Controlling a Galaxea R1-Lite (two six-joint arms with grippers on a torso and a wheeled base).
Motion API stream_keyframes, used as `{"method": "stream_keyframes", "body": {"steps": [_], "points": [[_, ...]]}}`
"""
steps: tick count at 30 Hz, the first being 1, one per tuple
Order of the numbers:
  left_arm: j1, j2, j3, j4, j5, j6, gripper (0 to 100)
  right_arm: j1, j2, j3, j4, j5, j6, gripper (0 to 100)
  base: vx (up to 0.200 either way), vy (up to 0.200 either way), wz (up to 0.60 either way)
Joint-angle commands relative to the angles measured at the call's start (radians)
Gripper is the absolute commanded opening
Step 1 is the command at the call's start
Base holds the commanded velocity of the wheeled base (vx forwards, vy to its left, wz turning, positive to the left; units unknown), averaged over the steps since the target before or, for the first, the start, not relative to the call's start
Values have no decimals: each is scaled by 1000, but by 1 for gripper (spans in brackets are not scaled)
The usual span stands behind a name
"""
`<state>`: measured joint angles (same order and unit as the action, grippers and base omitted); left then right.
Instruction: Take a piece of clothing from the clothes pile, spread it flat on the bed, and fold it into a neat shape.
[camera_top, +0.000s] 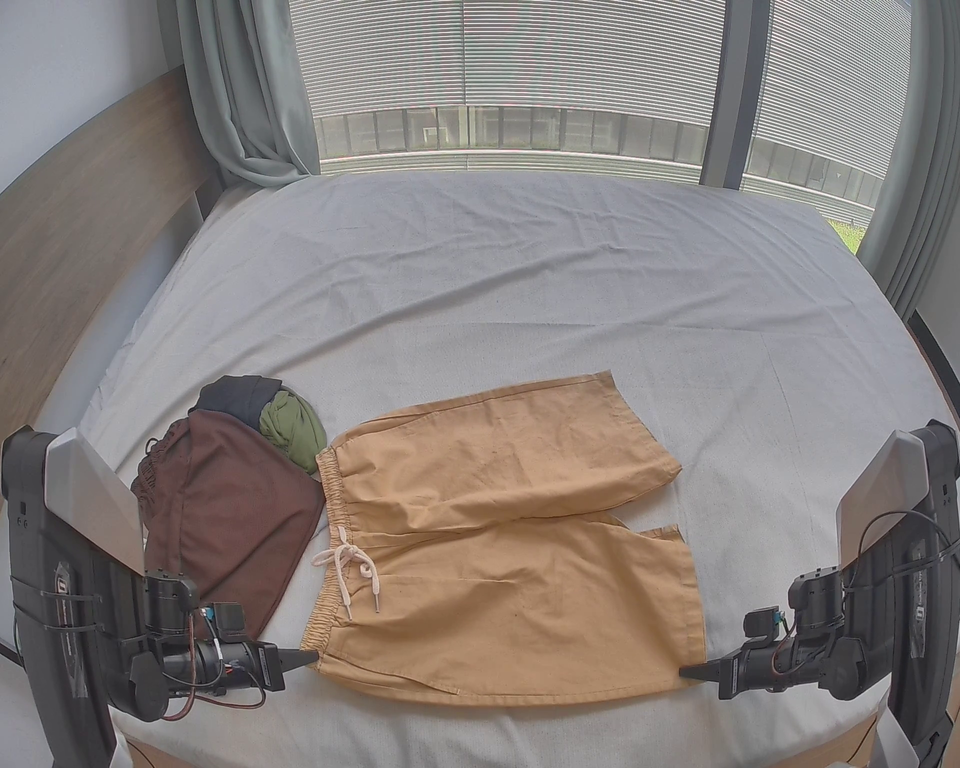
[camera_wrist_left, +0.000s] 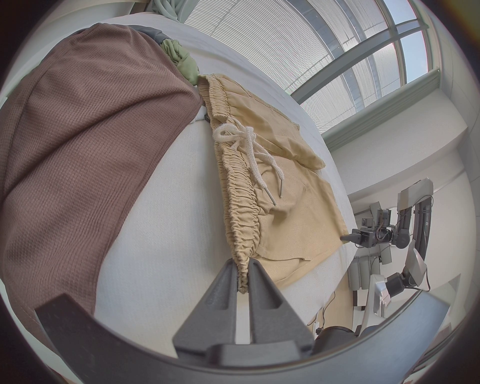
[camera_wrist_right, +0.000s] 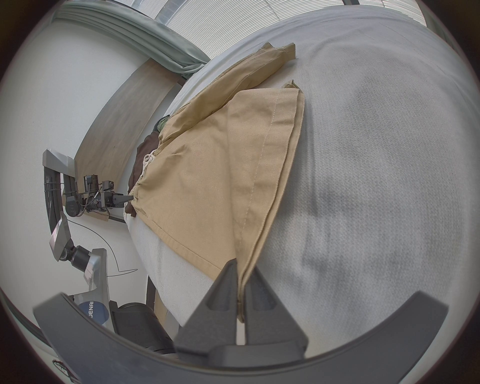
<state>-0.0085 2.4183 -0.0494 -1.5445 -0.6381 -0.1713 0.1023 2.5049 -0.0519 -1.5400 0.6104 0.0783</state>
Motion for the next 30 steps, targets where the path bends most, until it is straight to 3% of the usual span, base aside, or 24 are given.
{"method": "stream_keyframes", "body": {"steps": [1, 14, 20, 30], "points": [[7, 2, 13, 0, -3, 10, 0, -3, -1, 7, 0, 0, -8, 0, 0, 0, 0], [1, -1, 13, -2, -6, 12, 0, -1, -23, 1, -2, 0, -8, 0, 0, 0, 0], [-5, -7, -23, -2, -6, 9, 0, -3, -113, 1, 0, 32, 1, 0, 0, 0, 0], [-13, -42, -79, -3, -3, -28, 0, -1, -175, -13, 0, 32, 47, 0, 0, 0, 0]]}}
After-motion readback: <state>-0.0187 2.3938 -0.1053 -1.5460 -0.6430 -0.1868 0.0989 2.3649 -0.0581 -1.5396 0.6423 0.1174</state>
